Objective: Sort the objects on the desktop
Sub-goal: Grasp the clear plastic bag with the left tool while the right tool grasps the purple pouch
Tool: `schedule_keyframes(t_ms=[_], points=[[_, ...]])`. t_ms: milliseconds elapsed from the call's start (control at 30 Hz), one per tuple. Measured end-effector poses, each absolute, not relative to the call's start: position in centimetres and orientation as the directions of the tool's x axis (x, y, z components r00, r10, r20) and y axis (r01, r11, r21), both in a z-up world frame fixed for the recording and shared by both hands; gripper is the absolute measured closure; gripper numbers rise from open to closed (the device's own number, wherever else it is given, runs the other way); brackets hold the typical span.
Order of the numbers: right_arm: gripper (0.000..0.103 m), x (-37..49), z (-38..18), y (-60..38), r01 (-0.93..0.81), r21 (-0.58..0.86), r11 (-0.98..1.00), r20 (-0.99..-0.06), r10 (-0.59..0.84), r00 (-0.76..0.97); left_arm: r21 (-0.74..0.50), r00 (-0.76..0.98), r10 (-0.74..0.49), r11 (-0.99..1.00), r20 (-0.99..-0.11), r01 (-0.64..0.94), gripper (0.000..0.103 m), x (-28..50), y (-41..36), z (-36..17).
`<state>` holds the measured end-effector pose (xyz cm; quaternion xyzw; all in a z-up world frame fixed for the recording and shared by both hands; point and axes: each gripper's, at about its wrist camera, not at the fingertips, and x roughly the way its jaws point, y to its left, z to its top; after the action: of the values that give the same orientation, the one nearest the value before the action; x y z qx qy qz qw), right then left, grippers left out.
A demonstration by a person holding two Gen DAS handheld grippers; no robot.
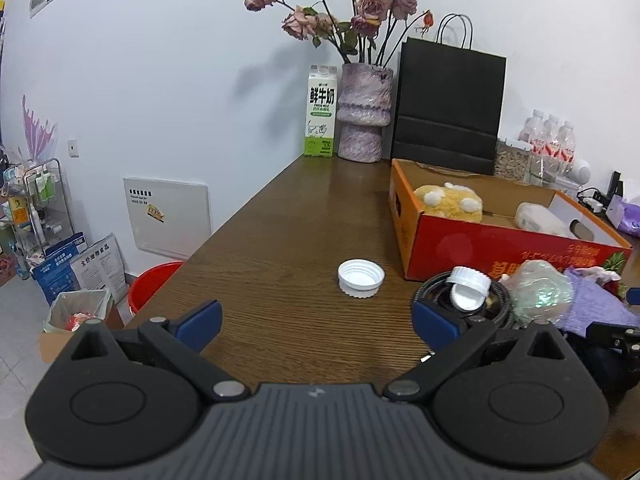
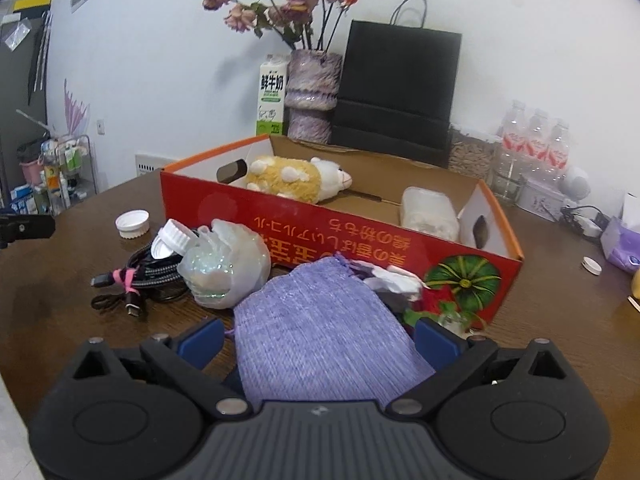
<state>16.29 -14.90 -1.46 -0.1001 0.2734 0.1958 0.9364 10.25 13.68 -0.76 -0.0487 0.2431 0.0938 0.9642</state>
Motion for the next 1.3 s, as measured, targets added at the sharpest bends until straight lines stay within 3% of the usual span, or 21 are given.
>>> schedule_keyframes(t_ms=[100, 233, 333, 467, 500, 567, 933, 1200, 1300], points=[[0.023, 17.2, -1.9, -14.5, -0.427, -0.073, 0.901, -0.577, 0.311, 0.755, -0.05, 0.859, 0.154, 0.978, -0.488, -0.204, 0.0, 10.8, 14.0, -1.1], [0.029, 17.1, -2.2, -14.5, -0.429, -0.065, 0.901, -0.578, 0.316, 0.752, -0.057, 0.856, 0.141, 0.979, -0.498, -0.194, 0.0, 11.0, 14.1, -1.6], [0.04, 16.7, -1.9, -14.7, -0.424, -0.052, 0.904, -0.563, 0.324, 0.76, -0.056, 0.857, 0.123, 0.983, -0.5, -0.174, 0.0, 11.3, 13.5, -1.8], [0.081, 16.1, -1.0, -15.1, -0.433, -0.03, 0.901, -0.54, 0.35, 0.766, -0.059, 0.864, 0.084, 0.99, -0.496, -0.131, 0.0, 11.7, 12.2, -1.7], [0.089, 16.1, -0.9, -15.2, -0.434, -0.025, 0.901, -0.538, 0.354, 0.765, -0.059, 0.867, 0.073, 0.991, -0.493, -0.118, 0.0, 11.8, 11.7, -1.5], [0.095, 16.0, -0.7, -15.4, -0.428, -0.013, 0.904, -0.53, 0.357, 0.769, -0.054, 0.874, 0.049, 0.995, -0.484, -0.086, 0.0, 12.0, 10.5, -1.3], [0.097, 14.4, 1.6, -17.7, -0.401, 0.024, 0.916, -0.459, 0.367, 0.809, -0.03, 0.885, -0.062, 0.998, -0.462, 0.055, 0.0, 13.7, 4.2, -0.2], [0.097, 14.7, 1.9, -19.3, -0.361, 0.038, 0.932, -0.447, 0.339, 0.828, 0.025, 0.875, -0.059, 0.996, -0.48, 0.081, 0.0, 15.8, 0.4, -0.8], [0.097, 15.4, 1.5, -19.7, -0.36, 0.066, 0.93, -0.46, 0.349, 0.817, 0.033, 0.872, -0.07, 0.995, -0.484, 0.098, 0.005, 16.5, -0.7, -1.1]])
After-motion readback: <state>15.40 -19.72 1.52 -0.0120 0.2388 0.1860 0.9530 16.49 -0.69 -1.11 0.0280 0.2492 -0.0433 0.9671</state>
